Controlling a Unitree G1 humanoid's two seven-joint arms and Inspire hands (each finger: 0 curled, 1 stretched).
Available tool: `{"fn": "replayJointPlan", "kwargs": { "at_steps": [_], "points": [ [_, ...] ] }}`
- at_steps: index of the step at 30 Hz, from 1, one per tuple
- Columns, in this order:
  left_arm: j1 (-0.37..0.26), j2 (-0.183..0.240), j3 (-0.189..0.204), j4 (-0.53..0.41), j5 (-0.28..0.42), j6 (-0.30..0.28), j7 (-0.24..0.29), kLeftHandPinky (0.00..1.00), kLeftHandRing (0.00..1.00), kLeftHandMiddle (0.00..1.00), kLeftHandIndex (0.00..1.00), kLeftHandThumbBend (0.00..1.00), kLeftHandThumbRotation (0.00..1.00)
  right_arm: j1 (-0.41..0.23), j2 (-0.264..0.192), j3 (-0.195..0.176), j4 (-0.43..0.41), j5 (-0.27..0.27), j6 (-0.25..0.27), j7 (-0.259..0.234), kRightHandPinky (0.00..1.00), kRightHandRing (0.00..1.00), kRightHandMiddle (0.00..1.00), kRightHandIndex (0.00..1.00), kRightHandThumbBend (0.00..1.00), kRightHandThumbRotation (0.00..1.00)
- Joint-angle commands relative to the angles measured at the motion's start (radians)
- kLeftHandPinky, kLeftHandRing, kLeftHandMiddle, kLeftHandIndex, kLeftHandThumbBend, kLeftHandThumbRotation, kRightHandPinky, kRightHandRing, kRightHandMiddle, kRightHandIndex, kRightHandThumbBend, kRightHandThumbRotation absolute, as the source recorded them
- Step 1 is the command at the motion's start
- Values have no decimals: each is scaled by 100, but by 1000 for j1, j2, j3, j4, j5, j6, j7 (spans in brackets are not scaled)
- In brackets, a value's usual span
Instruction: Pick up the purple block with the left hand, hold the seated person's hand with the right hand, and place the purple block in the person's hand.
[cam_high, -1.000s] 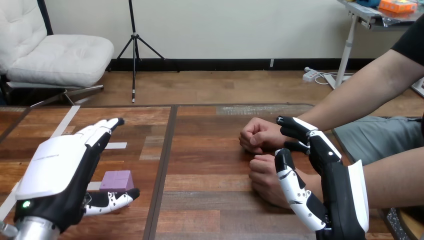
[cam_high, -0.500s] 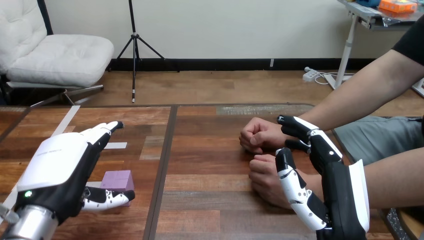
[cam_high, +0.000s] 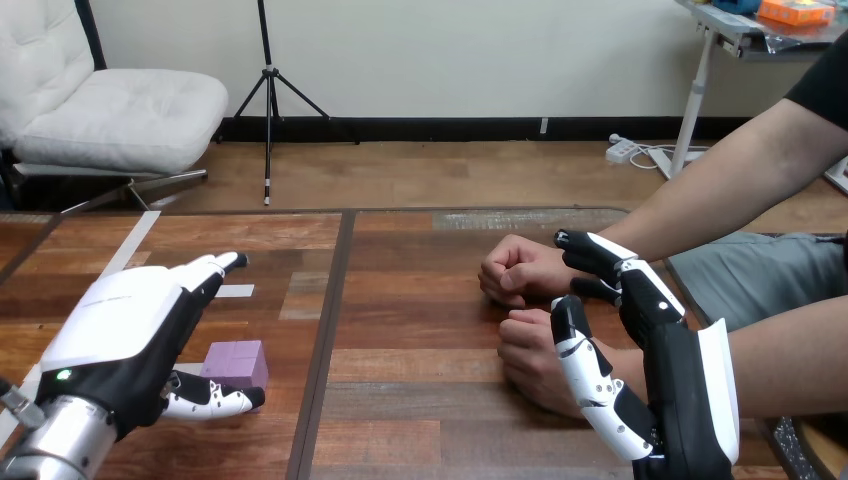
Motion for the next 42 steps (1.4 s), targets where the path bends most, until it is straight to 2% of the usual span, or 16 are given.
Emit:
{"fn": "replayJointPlan", "kwargs": {
  "at_steps": [1, 15, 22, 42],
  "points": [
    [-82, 45, -27, 36, 2, 0, -2, 86, 91, 92, 91, 82, 20, -65, 10, -15, 4, -1, -27, -7, 73, 80, 80, 75, 32, 55],
    [-136, 92, -64, 143, -18, -48, 19, 91, 93, 93, 93, 82, 25, -65, 11, -15, 1, 6, -26, -4, 74, 80, 80, 75, 31, 54],
    [-163, 113, -85, 199, -15, -76, 28, 93, 94, 94, 94, 83, 31, -66, 10, -17, 3, 1, -27, -6, 73, 80, 80, 75, 31, 54],
    [-239, 141, -143, 341, -39, -119, 26, 93, 96, 96, 95, 84, 39, -66, 10, -18, 5, -3, -27, -8, 73, 80, 80, 75, 32, 55]
  ]
}}
